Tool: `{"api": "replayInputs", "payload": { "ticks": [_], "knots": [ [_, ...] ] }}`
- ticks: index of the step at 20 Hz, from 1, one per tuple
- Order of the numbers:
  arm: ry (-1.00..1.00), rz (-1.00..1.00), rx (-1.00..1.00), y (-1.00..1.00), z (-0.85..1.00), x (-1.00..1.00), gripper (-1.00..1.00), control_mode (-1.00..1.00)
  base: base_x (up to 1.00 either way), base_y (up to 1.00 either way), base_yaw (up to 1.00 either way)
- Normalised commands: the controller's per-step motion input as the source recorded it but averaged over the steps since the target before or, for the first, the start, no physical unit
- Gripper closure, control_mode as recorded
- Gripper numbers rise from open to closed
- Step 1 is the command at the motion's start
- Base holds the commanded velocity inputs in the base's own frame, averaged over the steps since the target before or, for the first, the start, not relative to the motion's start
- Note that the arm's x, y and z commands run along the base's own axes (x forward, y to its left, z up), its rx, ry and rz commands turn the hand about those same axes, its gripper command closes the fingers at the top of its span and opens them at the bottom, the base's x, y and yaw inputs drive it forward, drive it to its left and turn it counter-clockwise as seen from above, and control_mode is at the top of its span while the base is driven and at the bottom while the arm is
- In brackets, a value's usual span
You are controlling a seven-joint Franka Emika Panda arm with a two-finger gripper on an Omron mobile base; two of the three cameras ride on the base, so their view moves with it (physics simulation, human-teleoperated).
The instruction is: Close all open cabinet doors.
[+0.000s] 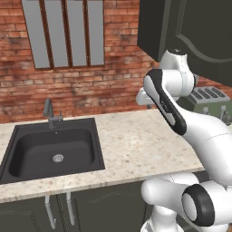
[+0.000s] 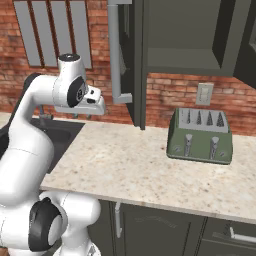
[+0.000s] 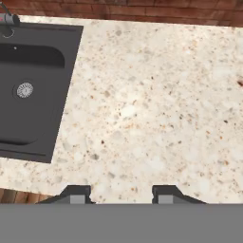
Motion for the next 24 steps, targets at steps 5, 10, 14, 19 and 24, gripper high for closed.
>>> {"api": "replayInputs", "payload": {
  "ticks": [5, 10, 14, 19, 24],
  "knots": [
    [-0.03, -0.01, 0.00, -0.06, 0.00, -0.32, -1.00, -1.00, 0.00, 0.00, 0.00],
    [-0.10, -0.04, 0.00, -0.21, 0.00, -0.67, -1.00, -1.00, 0.00, 0.00, 0.00],
    [-0.07, -0.03, 0.00, -0.17, 0.00, -0.61, -1.00, -1.00, 0.00, 0.00, 0.00],
    [-0.07, -0.01, 0.00, -0.12, 0.00, -0.61, -1.00, -1.00, 0.00, 0.00, 0.00],
    [-0.05, 0.00, 0.00, -0.08, 0.00, -0.63, -1.00, -1.00, 0.00, 0.00, 0.00]
  ]
}}
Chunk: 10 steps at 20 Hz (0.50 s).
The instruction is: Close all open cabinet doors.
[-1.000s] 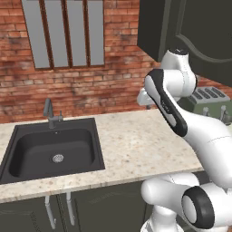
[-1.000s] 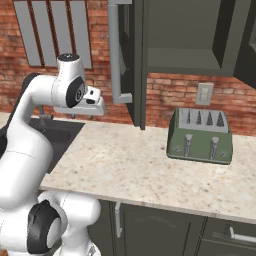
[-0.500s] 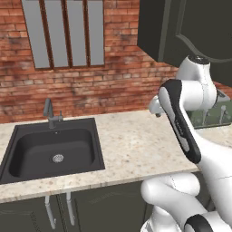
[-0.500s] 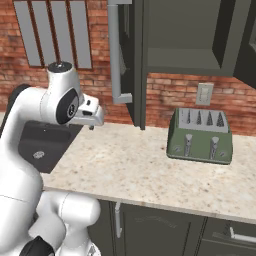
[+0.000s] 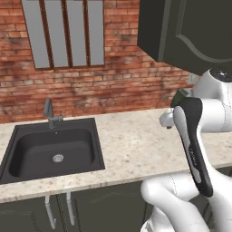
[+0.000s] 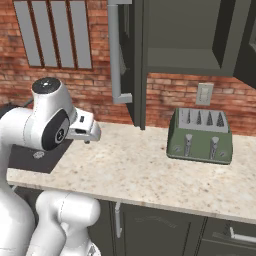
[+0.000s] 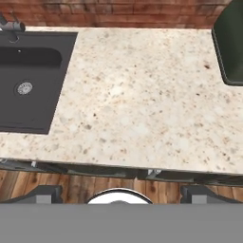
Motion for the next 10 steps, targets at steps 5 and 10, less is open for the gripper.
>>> {"api": "replayInputs", "payload": {
  "ticks": [5, 10],
  "knots": [
    [-0.03, 0.00, 0.00, -0.09, 0.00, -0.59, -1.00, -1.00, 0.00, 0.00, 0.00],
    [0.00, 0.00, 0.00, -0.02, 0.00, -0.43, -1.00, -1.00, 0.00, 0.00, 0.00]
  ]
}}
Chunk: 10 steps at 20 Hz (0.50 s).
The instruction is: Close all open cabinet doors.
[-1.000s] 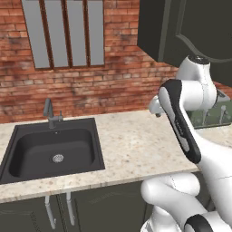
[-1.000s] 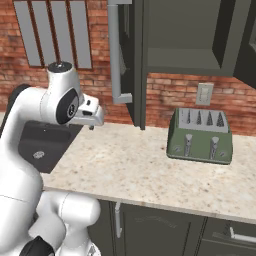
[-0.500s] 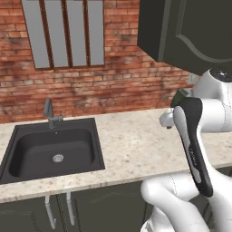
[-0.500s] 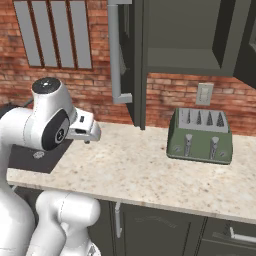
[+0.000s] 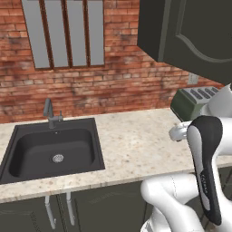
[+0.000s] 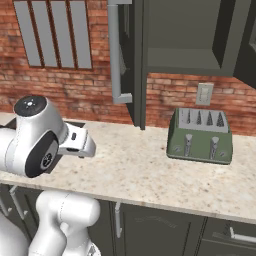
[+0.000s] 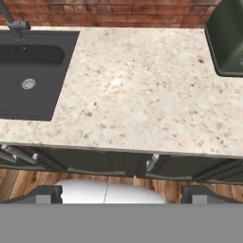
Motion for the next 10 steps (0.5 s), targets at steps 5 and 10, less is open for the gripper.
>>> {"api": "replayInputs", "payload": {
  "ticks": [5, 10],
  "knots": [
    [0.00, 0.00, 0.00, 0.00, 0.00, -0.05, -1.00, -1.00, 0.00, 0.00, 0.00],
    [0.00, 0.00, 0.00, 0.00, 0.00, -0.08, -1.00, -1.00, 0.00, 0.00, 0.00]
  ]
}}
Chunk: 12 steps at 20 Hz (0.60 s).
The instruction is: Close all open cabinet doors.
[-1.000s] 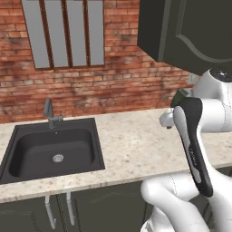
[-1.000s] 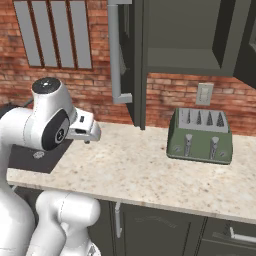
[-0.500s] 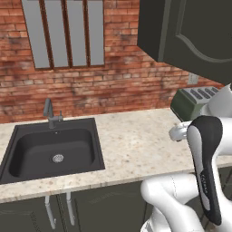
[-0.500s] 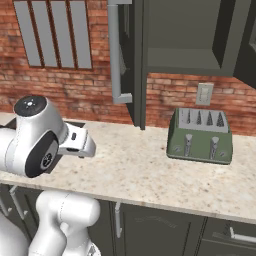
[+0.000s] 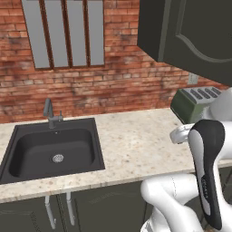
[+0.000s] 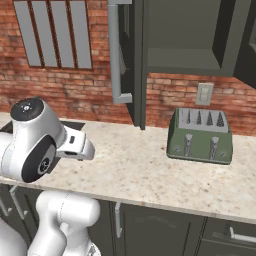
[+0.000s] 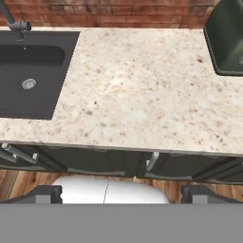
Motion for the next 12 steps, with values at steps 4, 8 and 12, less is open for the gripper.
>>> {"api": "replayInputs", "payload": {
  "ticks": [4, 8, 12],
  "knots": [
    [0.00, 0.00, 0.00, -0.01, 0.00, -0.44, -1.00, -1.00, 0.00, 0.00, 0.00],
    [0.00, 0.00, 0.00, -0.10, 0.00, -0.65, -1.00, -1.00, 0.00, 0.00, 0.00],
    [0.00, 0.00, 0.00, -0.08, 0.00, -0.57, -1.00, -1.00, 0.00, 0.00, 0.00]
  ]
}}
